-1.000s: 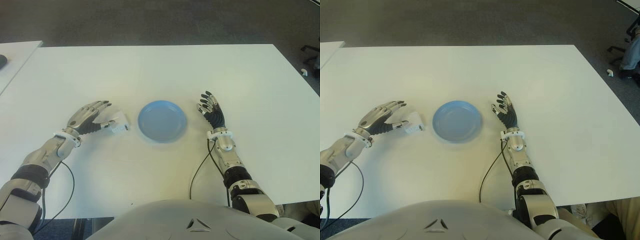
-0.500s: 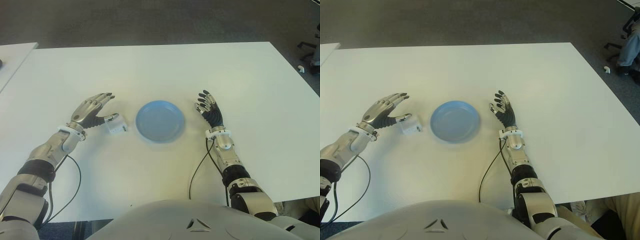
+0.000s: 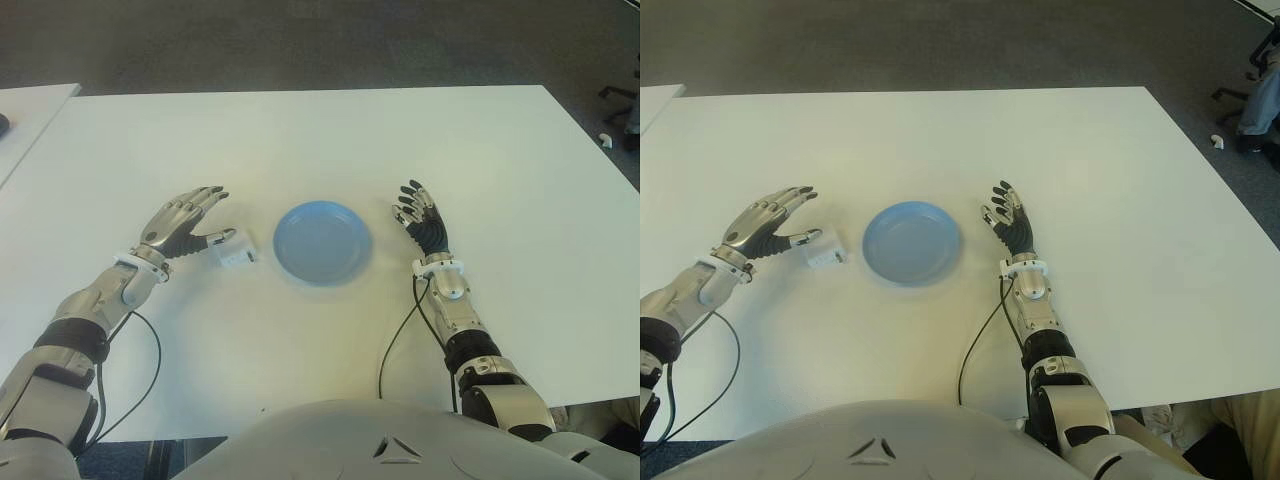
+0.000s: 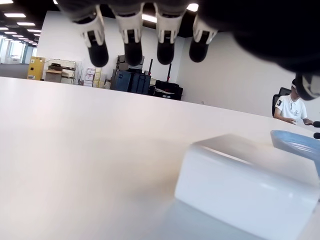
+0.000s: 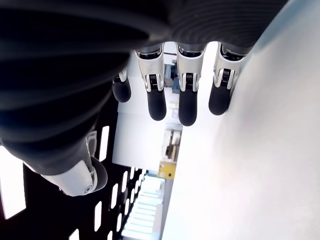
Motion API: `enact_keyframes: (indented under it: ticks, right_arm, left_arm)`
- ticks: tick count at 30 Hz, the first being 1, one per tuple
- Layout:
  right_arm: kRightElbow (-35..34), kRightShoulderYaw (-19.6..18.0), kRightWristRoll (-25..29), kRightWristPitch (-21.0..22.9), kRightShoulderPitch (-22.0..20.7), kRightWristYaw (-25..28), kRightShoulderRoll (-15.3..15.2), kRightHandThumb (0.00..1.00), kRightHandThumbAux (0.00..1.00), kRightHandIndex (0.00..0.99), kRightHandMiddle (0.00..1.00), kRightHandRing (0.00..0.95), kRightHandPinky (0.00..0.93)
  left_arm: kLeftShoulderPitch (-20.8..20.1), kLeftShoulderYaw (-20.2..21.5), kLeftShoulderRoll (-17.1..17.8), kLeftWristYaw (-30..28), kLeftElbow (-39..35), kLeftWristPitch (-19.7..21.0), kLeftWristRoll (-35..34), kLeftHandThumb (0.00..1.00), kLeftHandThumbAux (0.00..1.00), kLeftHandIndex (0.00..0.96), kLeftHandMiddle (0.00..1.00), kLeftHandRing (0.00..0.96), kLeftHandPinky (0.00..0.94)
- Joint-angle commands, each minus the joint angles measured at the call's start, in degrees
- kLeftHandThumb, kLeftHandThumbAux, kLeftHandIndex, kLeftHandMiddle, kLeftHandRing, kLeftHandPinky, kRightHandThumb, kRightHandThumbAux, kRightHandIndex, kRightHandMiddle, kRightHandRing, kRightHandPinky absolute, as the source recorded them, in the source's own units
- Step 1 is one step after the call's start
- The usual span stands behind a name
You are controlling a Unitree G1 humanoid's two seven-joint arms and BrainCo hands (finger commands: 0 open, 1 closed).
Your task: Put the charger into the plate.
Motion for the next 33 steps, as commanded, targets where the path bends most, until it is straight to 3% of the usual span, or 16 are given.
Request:
enact_keyframes:
  ticks: [1,12,22,26,33]
  right_arm:
    - [1.9,0.3,0.2,1.7,2.4,0.1,0.8,0.664,0.655,0.036,0.173,0.175,0.188]
    - [1.0,0.5,-0.3,1.9,2.8,-0.6,1.2,0.682,0.666,0.038,0.174,0.179,0.193]
    - [0.7,0.9,-0.9,2.0,2.8,-1.3,1.1,0.690,0.674,0.028,0.171,0.181,0.196]
    - [0.8,0.9,-1.1,2.2,2.7,-1.5,1.1,0.689,0.669,0.025,0.171,0.182,0.196]
    - [-0.1,0.9,-1.0,3.4,2.8,-1.2,1.3,0.680,0.672,0.019,0.169,0.179,0.207]
  left_arm:
    - [-0.8,-0.4,-0.9,0.5,0.9,-0.6,1.1,0.399,0.134,0.000,0.000,0.000,0.063]
    - [-0.7,-0.4,-1.3,-0.7,0.3,-0.6,0.9,0.396,0.135,0.000,0.000,0.000,0.050]
    - [3.1,0.5,-0.8,-0.2,-4.8,1.0,1.2,0.382,0.142,0.000,0.000,0.000,0.062]
    - [4.9,0.3,-1.7,1.4,-4.4,1.6,1.5,0.388,0.143,0.000,0.000,0.000,0.056]
    - [4.7,0.1,-3.9,1.9,-3.0,2.7,1.2,0.399,0.138,0.000,0.000,0.000,0.051]
